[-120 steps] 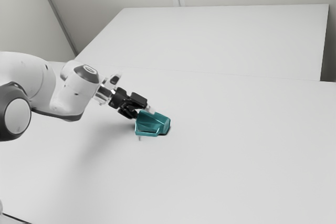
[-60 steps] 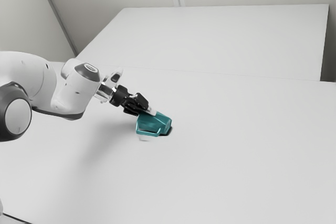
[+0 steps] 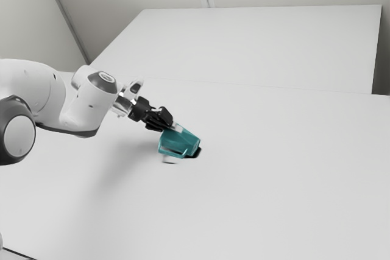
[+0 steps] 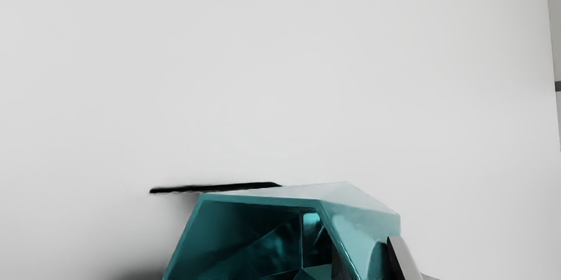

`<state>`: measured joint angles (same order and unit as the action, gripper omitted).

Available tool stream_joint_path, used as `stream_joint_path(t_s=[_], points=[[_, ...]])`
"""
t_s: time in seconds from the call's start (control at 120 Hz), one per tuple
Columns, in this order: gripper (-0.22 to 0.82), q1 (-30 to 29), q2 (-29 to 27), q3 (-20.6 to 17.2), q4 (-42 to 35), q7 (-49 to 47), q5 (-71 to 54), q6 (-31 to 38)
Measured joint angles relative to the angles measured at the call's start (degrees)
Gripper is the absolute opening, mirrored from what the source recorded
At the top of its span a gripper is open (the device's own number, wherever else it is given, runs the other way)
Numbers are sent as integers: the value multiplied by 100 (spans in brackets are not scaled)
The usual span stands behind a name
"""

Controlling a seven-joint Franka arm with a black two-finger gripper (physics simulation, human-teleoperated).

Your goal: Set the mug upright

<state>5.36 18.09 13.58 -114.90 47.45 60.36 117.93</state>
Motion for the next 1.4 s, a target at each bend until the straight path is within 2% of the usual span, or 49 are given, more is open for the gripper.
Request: stream_joint_path(t_s=[0.2,0.367,0.575,0.767,1.05,1.208,1.4], points=[[-17,81,-63,-43,205,-89,-104,0],[-17,125,-49,-232,691,-370,-815,-12],[-17,56,50,-344,1766,-1084,-2999,-267],[-17,-56,583,-270,2364,-1833,-4902,-507],[-17,-82,737,-199,2328,-2666,-5864,652],[-17,-87,713,-193,2034,-3067,-5704,1387],[-17,-80,741,-155,1797,-3442,-5610,1746]])
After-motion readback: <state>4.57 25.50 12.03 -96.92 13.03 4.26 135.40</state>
